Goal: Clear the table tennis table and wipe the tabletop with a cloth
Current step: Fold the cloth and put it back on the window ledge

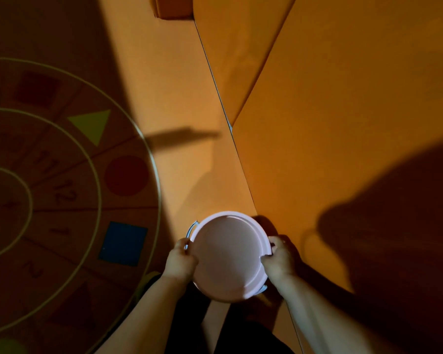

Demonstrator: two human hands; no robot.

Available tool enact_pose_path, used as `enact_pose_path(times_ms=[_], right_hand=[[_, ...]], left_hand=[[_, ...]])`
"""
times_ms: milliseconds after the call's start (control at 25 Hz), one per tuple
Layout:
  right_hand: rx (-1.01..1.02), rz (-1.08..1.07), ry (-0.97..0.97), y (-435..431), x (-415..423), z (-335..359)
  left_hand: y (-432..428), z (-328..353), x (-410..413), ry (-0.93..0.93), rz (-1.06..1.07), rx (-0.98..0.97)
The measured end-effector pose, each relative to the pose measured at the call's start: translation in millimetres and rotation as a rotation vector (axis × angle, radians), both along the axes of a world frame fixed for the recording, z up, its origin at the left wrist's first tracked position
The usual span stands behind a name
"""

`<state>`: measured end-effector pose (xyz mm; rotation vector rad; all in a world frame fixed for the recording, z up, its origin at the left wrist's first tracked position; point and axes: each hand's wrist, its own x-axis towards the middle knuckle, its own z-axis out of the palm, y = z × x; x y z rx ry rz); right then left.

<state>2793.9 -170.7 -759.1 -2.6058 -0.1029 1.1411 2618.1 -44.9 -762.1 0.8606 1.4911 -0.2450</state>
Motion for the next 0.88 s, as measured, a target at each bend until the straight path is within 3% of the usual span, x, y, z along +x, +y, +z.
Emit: enact_pose_path(times_ms=[320, 520, 880], right_hand=[[0.076, -0.069, 0.063, 96, -17, 190], [0.132, -0.086, 0.068, 184, -14, 284], [0.22, -0.025, 0.112, 376, 48, 332]], left_hand=[[101, 182, -26, -0.022, 0.055, -0.04], [192, 285, -25, -0.057, 0.015, 0.065], [374, 345, 25, -0.059, 0.078, 0.184]])
